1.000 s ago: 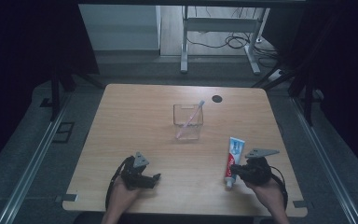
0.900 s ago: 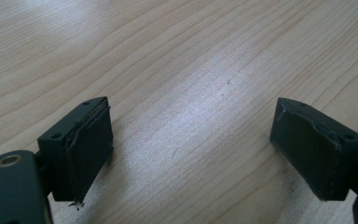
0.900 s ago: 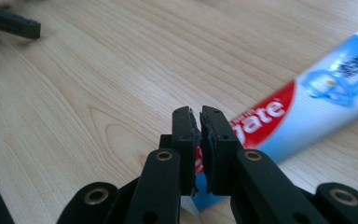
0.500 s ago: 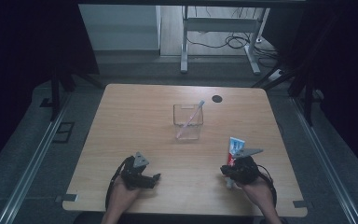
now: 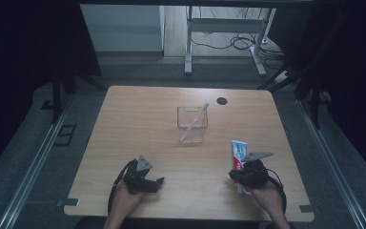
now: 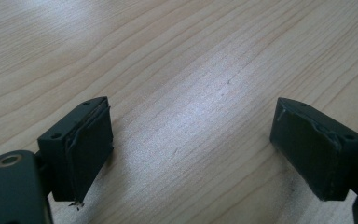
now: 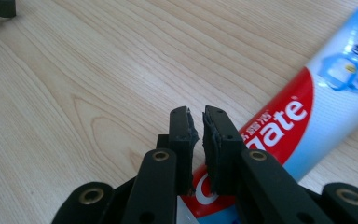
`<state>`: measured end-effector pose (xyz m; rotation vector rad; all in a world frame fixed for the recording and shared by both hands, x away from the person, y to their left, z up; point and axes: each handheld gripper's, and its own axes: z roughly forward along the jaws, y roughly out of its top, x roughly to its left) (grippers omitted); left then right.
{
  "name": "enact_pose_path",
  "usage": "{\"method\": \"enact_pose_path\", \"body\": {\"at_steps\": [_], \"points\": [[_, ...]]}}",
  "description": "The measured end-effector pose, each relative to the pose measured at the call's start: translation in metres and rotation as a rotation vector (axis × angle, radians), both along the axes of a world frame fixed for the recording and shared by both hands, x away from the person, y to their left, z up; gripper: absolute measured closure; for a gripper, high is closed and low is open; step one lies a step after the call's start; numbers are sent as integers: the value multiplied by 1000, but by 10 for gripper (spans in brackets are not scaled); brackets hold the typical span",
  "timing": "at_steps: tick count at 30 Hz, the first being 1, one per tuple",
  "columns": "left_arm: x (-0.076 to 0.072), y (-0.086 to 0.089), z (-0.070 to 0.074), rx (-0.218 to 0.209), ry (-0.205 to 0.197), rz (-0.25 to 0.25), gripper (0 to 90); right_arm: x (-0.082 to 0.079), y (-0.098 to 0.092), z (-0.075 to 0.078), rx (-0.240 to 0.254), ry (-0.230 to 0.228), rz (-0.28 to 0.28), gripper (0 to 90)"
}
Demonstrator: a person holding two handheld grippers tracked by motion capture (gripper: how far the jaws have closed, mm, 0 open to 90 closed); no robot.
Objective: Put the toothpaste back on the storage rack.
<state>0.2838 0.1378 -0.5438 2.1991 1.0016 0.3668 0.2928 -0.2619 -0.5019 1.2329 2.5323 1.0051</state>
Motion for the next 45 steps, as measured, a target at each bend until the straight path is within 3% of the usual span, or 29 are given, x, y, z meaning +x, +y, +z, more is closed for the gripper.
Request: {"method": "enact_pose_path", "body": {"at_steps": [31, 38, 45], "points": [[0, 0, 0, 0, 0, 0, 131, -8, -46, 2, -61, 20, -70, 756], [0, 0, 0, 1, -1, 1, 130, -10, -41, 10, -66, 9, -51, 705], [0, 0, 0, 0, 0, -1, 130, -6, -43, 22, -89, 8, -45, 600]]}}
